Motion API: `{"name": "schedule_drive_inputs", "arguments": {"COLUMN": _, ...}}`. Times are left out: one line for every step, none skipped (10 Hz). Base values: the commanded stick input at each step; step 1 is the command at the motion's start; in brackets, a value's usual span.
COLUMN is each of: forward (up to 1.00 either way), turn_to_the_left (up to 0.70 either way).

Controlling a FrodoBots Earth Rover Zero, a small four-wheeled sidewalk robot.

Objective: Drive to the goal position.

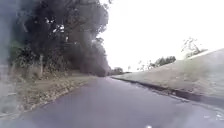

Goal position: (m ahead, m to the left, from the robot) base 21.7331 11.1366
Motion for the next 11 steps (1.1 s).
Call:
{"name": "schedule_drive_inputs", "arguments": {"forward": 1.0, "turn_to_the_left": 0.03}}
{"name": "schedule_drive_inputs", "arguments": {"forward": 1.0, "turn_to_the_left": 0.18}}
{"name": "schedule_drive_inputs", "arguments": {"forward": 1.0, "turn_to_the_left": 0.3}}
{"name": "schedule_drive_inputs", "arguments": {"forward": 1.0, "turn_to_the_left": 0.38}}
{"name": "schedule_drive_inputs", "arguments": {"forward": 1.0, "turn_to_the_left": 0.2}}
{"name": "schedule_drive_inputs", "arguments": {"forward": 1.0, "turn_to_the_left": 0.0}}
{"name": "schedule_drive_inputs", "arguments": {"forward": 1.0, "turn_to_the_left": 0.0}}
{"name": "schedule_drive_inputs", "arguments": {"forward": 1.0, "turn_to_the_left": 0.0}}
{"name": "schedule_drive_inputs", "arguments": {"forward": 1.0, "turn_to_the_left": 0.0}}
{"name": "schedule_drive_inputs", "arguments": {"forward": 1.0, "turn_to_the_left": 0.0}}
{"name": "schedule_drive_inputs", "arguments": {"forward": 1.0, "turn_to_the_left": 0.0}}
